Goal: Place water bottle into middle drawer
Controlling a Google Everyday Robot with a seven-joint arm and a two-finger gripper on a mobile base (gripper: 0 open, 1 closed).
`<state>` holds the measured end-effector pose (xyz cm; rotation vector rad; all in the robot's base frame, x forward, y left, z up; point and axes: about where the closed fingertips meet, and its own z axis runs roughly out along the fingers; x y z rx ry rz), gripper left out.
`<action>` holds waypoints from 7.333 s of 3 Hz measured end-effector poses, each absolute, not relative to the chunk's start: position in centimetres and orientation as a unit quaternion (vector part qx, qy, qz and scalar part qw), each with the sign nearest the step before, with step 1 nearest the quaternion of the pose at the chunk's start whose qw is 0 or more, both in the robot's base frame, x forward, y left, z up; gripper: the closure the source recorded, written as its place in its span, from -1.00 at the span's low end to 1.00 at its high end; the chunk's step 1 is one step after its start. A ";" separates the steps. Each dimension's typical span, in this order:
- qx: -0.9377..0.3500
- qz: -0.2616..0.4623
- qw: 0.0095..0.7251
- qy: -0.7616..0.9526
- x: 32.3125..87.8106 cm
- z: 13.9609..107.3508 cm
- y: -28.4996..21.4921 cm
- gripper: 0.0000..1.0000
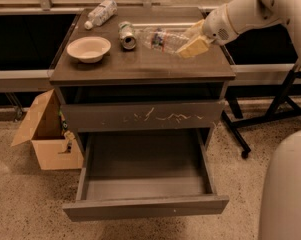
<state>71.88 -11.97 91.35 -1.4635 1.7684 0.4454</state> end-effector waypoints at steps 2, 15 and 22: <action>-0.588 0.183 0.387 0.687 71.0 91.1 -10.8 1.00; -0.564 0.198 0.186 0.780 55.5 47.2 -14.0 1.00; -0.568 0.187 0.265 0.757 56.9 52.7 -16.7 -1.00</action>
Offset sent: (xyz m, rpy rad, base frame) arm -0.0112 0.0126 -0.0019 0.0001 0.0029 0.0405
